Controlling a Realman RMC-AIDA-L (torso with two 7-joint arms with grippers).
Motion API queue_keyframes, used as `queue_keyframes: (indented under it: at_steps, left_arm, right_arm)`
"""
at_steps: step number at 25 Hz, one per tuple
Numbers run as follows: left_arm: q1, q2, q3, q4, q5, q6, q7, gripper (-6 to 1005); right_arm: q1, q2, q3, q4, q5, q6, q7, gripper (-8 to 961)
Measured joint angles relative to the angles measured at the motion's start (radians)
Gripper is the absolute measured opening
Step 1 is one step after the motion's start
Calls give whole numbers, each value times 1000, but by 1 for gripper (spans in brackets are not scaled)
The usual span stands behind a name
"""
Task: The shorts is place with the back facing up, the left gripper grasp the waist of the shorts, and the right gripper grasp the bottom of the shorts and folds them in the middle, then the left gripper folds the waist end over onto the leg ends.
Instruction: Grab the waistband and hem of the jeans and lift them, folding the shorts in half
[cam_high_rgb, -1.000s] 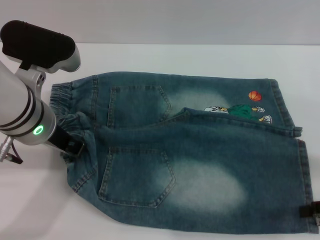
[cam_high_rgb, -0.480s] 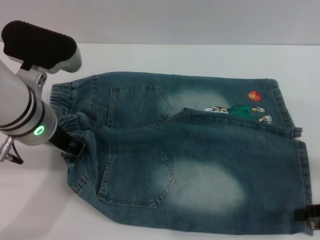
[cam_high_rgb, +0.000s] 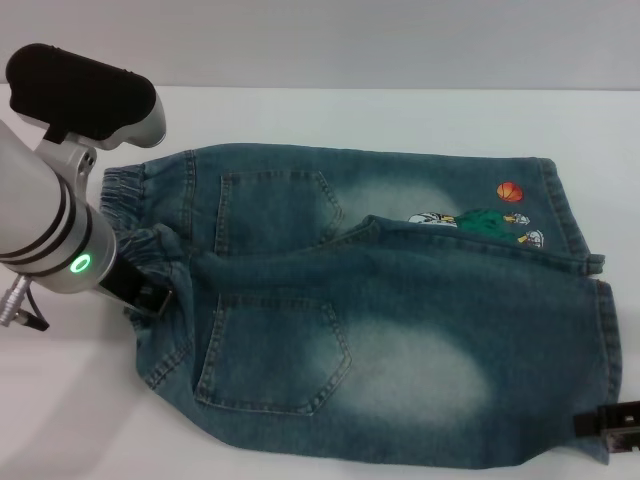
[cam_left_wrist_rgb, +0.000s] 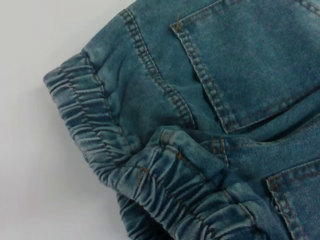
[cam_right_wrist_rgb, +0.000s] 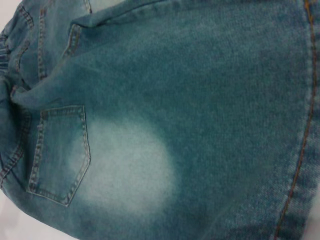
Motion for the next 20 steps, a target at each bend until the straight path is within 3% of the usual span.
queue_keyframes:
  at_steps: [20]
  left_arm:
    - [2, 0, -1, 0, -2, 0, 0, 201]
  right_arm:
    - [20, -3, -72, 53, 89, 54, -7, 681]
